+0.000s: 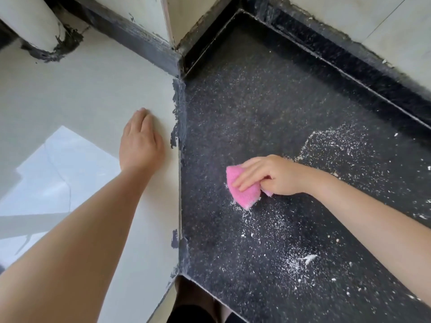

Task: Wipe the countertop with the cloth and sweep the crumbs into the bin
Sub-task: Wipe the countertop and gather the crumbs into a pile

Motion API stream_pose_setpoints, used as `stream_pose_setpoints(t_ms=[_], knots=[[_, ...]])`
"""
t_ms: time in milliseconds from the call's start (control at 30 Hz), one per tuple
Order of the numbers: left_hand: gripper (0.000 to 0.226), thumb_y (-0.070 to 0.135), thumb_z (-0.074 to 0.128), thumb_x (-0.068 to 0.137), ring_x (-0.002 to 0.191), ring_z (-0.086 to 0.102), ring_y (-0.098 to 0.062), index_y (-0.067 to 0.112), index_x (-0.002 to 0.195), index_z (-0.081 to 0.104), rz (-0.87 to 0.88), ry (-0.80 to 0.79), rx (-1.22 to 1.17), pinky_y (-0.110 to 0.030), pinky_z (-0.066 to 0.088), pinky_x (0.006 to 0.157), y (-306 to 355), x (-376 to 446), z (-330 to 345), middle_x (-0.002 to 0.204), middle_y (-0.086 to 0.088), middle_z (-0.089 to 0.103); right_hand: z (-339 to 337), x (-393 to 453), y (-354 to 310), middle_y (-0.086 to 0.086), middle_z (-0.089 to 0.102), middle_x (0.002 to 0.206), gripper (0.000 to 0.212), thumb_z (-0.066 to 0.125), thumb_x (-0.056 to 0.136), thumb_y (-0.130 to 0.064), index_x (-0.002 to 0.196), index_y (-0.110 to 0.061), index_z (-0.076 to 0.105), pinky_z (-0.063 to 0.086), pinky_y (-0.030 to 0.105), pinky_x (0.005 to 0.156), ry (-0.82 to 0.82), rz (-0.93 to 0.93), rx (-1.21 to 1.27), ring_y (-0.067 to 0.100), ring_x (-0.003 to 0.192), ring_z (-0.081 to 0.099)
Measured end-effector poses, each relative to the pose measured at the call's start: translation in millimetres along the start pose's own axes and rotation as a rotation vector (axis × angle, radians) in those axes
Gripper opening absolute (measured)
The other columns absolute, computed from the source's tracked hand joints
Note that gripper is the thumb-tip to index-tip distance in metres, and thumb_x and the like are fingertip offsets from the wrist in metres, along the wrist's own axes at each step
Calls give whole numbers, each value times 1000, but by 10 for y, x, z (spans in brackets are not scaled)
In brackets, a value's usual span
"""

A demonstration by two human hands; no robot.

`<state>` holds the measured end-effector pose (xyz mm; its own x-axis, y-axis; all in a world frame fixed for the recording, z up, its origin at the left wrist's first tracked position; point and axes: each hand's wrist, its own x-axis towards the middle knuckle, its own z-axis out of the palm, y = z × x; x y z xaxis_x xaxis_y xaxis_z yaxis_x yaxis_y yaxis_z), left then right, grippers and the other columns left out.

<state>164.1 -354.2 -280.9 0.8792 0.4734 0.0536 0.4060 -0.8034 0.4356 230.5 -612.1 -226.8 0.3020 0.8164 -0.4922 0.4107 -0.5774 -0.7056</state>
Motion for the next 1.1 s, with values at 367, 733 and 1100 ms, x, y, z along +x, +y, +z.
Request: stream_pose_setpoints(t_ms=[367,733,1100], knots=[[35,2,37,88,127,36,-37,-6,119,50,14,0,-4,-40,26,108,22,-13,-18,137,-20,43,502,-17,-457,6,71,101,41,56,58,11,94,-4,71,47,48,82,690,-198,-380,33,97,63],[36,1,37,86,127,37,-37,-9,118,51,35,-15,-16,-38,25,108,28,-16,-46,135,-21,44,1102,82,-287,1,59,126,49,56,64,-9,113,-12,63,28,44,98,829,313,-434,32,121,39],[37,3,34,91,128,38,-28,0,124,50,-107,48,-183,-30,26,103,42,-87,-245,137,-13,44,660,-254,-211,20,60,118,50,49,65,19,112,5,59,46,51,77,1094,401,-362,48,92,53]])
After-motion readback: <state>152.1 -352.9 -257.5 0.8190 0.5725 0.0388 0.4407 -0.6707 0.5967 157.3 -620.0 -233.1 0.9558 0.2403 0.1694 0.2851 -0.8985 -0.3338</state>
